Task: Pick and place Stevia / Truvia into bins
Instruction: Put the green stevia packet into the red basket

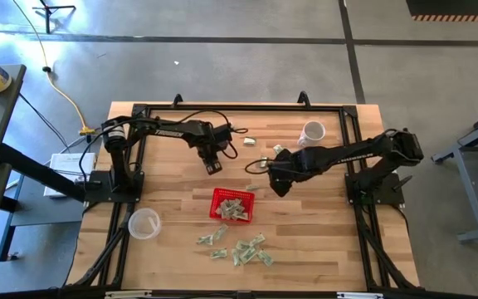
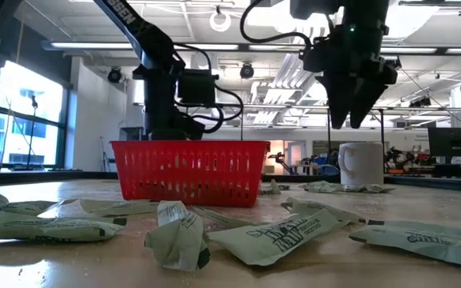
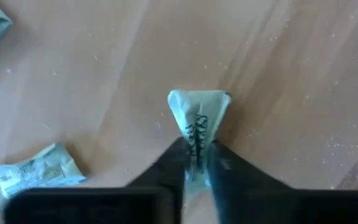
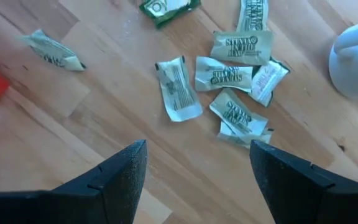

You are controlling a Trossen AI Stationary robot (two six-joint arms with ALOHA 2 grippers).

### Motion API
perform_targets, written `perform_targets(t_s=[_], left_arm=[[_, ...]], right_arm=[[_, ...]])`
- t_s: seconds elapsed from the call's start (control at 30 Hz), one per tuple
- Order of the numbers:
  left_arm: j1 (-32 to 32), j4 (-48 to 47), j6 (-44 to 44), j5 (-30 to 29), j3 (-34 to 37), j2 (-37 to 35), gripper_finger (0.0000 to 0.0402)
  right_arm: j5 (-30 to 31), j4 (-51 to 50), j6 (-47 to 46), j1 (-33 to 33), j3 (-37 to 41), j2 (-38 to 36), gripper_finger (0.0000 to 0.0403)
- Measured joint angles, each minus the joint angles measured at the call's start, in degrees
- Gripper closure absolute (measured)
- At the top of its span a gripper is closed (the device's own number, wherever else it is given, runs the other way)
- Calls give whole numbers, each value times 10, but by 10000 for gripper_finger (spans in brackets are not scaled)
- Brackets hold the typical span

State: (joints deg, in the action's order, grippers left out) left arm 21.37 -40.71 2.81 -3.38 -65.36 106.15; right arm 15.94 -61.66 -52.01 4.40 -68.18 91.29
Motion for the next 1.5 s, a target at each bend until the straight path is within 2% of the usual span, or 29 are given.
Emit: perform_targets(t_s=[0.1, 0.13, 0.27, 0.37, 0.5, 0.67, 0.77, 0.93, 1.07, 1.2, 1.27, 1.5], left_arm=[[0, -9, 3, -1, 0, -7, 372], [0, -23, 8, 3, -3, -10, 376], [-14, -81, 47, 70, -35, -42, 359], [-55, -90, 71, 104, -60, -79, 348], [-132, -40, 111, 114, -95, -105, 374], [-213, -2, 183, 116, -102, -78, 375], [-252, -6, 227, 106, -100, -62, 346], [-293, 9, 273, 15, -101, -58, 265], [-292, -32, 331, 39, -120, -65, 206], [-293, -94, 336, 70, -156, -66, 168], [-293, -108, 339, 80, -177, -66, 160], [-293, -164, 323, 93, -260, -67, 178]], right_arm=[[-3, -1, 6, 2, 0, 0, 128], [-4, -1, 10, 6, 0, 0, 128], [25, 4, 21, 35, 1, -10, 128], [52, 9, 11, 64, 1, -35, 128], [62, -12, -14, 88, 1, -64, 128], [49, -20, -36, 108, 23, -92, 128], [34, -16, -48, 127, 46, -100, 128], [25, 3, -62, 159, 88, -103, 128], [-5, 16, -104, 153, 118, -107, 128], [-3, 7, -140, 127, 145, -107, 128], [-4, 11, -113, 108, 155, -107, 128], [15, 29, 207, 83, 162, -107, 128]])
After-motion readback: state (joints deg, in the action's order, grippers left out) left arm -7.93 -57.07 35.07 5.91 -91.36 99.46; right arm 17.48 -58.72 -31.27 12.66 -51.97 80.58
